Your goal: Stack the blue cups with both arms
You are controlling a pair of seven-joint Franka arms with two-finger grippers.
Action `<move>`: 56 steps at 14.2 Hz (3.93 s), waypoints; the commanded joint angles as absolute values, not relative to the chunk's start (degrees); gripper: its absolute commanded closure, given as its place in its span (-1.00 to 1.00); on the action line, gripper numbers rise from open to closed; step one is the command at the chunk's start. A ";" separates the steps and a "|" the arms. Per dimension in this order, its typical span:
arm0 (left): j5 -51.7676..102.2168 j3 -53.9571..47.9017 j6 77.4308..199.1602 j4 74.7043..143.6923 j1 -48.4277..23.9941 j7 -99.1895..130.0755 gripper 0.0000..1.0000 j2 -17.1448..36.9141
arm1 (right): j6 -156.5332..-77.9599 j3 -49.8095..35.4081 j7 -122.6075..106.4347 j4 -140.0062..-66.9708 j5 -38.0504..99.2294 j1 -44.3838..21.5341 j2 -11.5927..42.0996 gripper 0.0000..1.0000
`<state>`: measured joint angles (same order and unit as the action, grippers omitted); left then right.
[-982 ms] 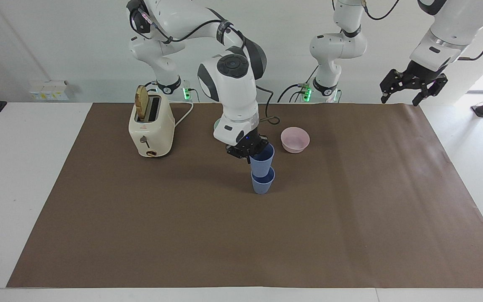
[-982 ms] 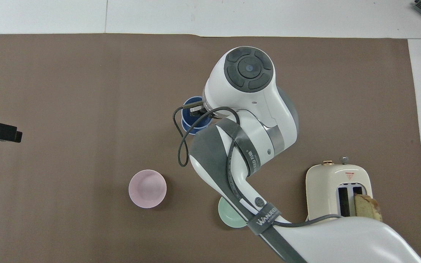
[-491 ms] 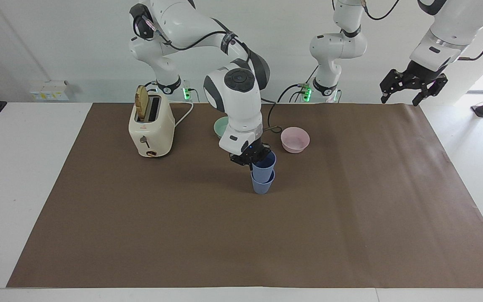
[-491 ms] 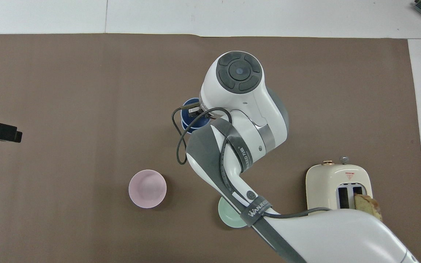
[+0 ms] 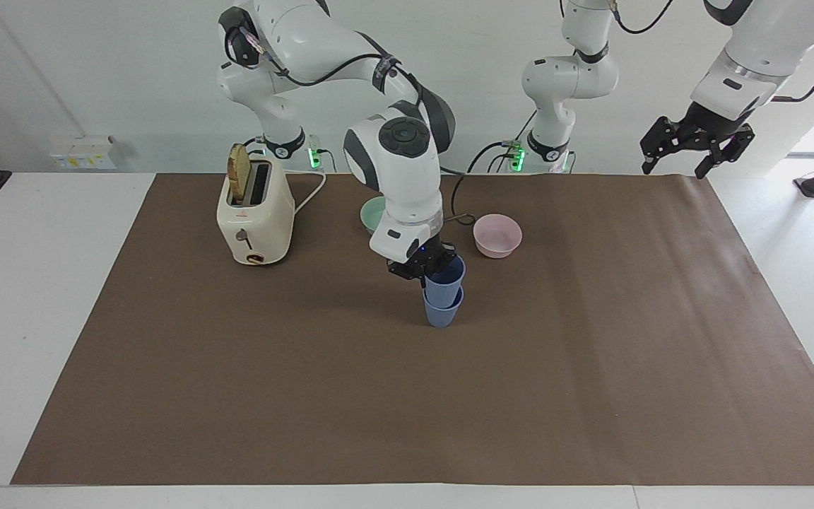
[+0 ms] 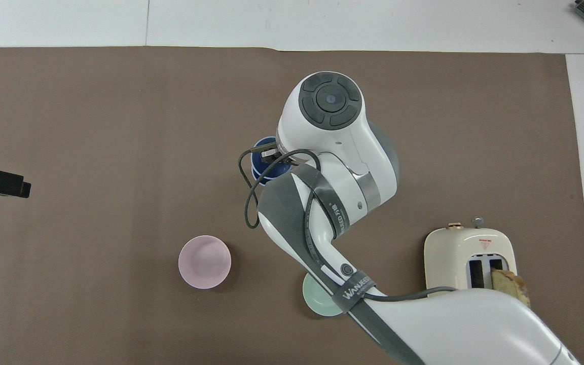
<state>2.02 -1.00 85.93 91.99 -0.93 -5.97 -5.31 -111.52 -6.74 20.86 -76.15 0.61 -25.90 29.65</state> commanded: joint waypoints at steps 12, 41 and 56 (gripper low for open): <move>2.02 -1.58 86.75 91.24 -0.79 -5.54 -1.00 -5.45 | -115.93 -7.21 22.59 -78.31 -0.53 -26.28 31.99 1.00; 1.14 -1.67 84.90 90.79 -0.61 -5.54 -1.00 -5.01 | -98.45 -5.36 13.80 -75.59 -3.52 -10.29 14.68 -1.00; 1.14 -1.67 85.08 90.79 -0.26 -5.54 -1.00 -5.01 | -92.73 -4.75 -2.01 -78.66 -3.96 3.24 5.72 -1.00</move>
<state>1.46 -1.38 85.76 91.20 -0.79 -5.97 -4.71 -92.52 -3.76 0.73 -75.61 -4.26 0.56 7.94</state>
